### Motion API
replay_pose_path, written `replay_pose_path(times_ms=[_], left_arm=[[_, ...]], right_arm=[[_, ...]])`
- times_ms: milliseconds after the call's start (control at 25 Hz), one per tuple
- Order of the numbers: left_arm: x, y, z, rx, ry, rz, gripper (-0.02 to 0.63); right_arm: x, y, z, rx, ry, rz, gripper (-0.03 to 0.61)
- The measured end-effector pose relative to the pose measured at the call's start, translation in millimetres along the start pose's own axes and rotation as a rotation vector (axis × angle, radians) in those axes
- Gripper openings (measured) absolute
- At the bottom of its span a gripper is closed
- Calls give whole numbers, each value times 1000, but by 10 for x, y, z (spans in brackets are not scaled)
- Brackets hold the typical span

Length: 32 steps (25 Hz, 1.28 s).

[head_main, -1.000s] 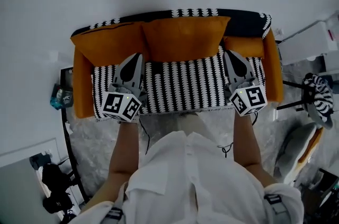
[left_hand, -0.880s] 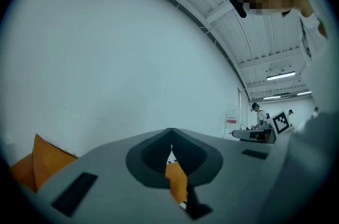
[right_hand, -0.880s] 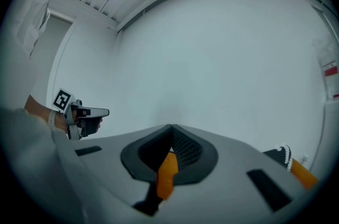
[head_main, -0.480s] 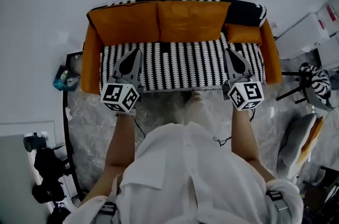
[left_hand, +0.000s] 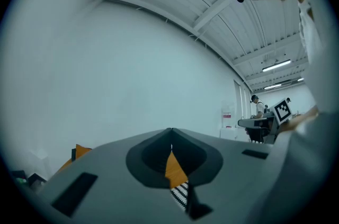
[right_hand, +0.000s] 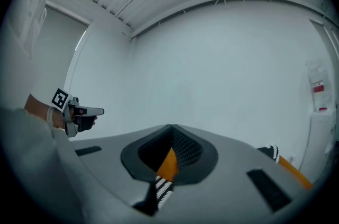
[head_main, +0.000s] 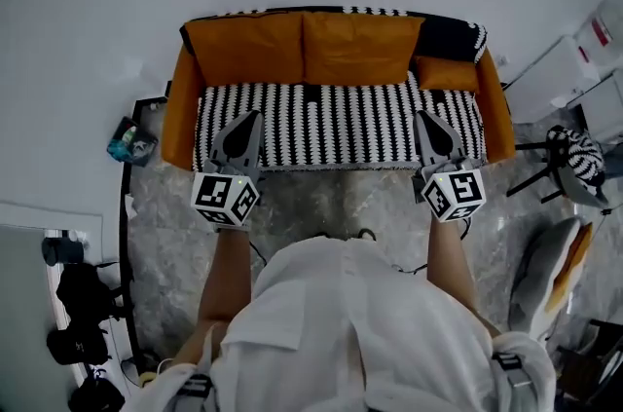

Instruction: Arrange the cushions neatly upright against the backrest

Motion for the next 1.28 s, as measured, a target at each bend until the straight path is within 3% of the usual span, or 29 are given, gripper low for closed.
replay_pose_path(times_ms=[720,1280], left_arm=[[119,-350,27,-18,-21,-20,15],[167,-316,34,2,-34,-29,15]], right_arm=[[159,-46,362,19,-26,-18,6],[188,-114,311,26,-21,2,6]])
Point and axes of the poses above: the fingertips, and each gripper's own axes: z backward along the fingers, y to its left, x out of its top, the point moved 2 cm from there along z, backward along the fingers, and after that the axes turned 4 degrees about z, right-handed, at the moved point
